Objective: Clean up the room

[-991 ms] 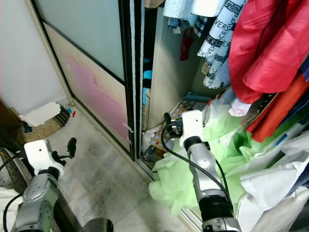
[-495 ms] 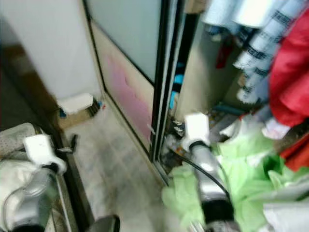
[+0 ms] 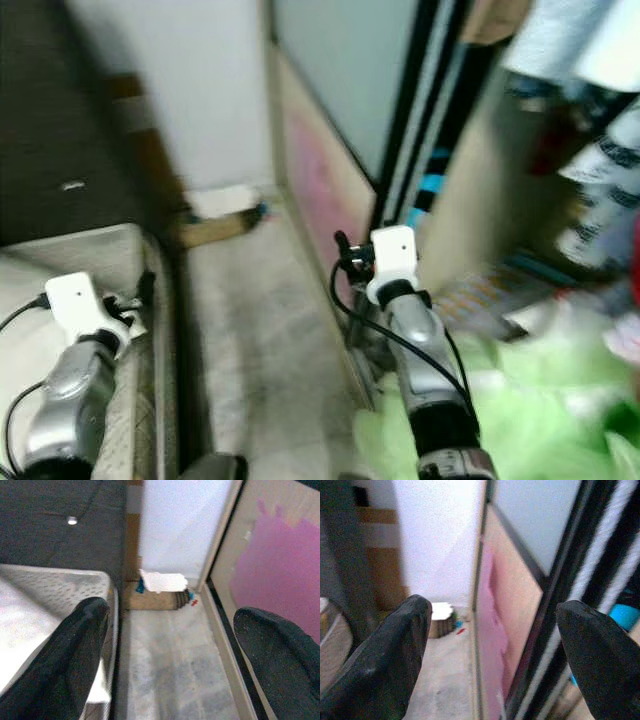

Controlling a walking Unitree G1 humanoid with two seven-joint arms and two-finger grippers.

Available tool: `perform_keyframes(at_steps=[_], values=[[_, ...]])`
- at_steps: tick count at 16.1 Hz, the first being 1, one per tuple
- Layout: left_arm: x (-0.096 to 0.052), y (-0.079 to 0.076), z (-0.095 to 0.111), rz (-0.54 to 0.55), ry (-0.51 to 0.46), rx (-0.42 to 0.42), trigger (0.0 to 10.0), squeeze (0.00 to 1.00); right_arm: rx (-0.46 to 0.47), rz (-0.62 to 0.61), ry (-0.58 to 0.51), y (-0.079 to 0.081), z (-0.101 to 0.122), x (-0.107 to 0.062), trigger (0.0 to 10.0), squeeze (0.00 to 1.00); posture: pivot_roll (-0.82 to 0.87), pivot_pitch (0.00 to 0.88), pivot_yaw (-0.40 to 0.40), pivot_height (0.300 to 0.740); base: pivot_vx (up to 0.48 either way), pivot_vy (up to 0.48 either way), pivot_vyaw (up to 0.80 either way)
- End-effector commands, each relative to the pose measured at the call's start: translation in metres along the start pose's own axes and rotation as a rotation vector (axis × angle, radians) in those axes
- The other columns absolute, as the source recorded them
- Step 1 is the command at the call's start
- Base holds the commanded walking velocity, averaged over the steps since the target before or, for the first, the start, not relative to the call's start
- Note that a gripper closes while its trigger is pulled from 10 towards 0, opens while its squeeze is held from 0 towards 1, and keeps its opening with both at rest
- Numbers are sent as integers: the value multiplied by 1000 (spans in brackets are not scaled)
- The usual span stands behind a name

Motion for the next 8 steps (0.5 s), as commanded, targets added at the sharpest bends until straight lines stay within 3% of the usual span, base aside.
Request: perform_keyframes(at_steps=[1, 4, 8], values=[[-4, 3, -5, 9, 17, 8, 10000, 0, 5, -13, 4, -4, -2, -1, 10000, 0, -21, 0, -48, 740, 0, 0, 800], [-12, 11, -6, 62, -10, -27, 10000, 0, 4, 28, 0, 0, -1, 7, 10000, 0, 18, 0, -98, 740, 0, 0, 0], [-16, 13, -7, 60, 4, -14, 10000, 0, 5, 42, -16, 5, 4, 10, 10000, 0, 16, 0, -84, 740, 0, 0, 0]])
Point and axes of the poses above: a point about 5 cm out from each wrist's last joint towards the gripper, its own x axis pointing out of the wrist towards the gripper, its own z axis along the axis of the wrist's last joint, y = z × x, the point moved 3 cm from there along x, pointing out of the wrist towards the gripper, and after that the axes turned 14 degrees about -x, right-handed, at the moved point
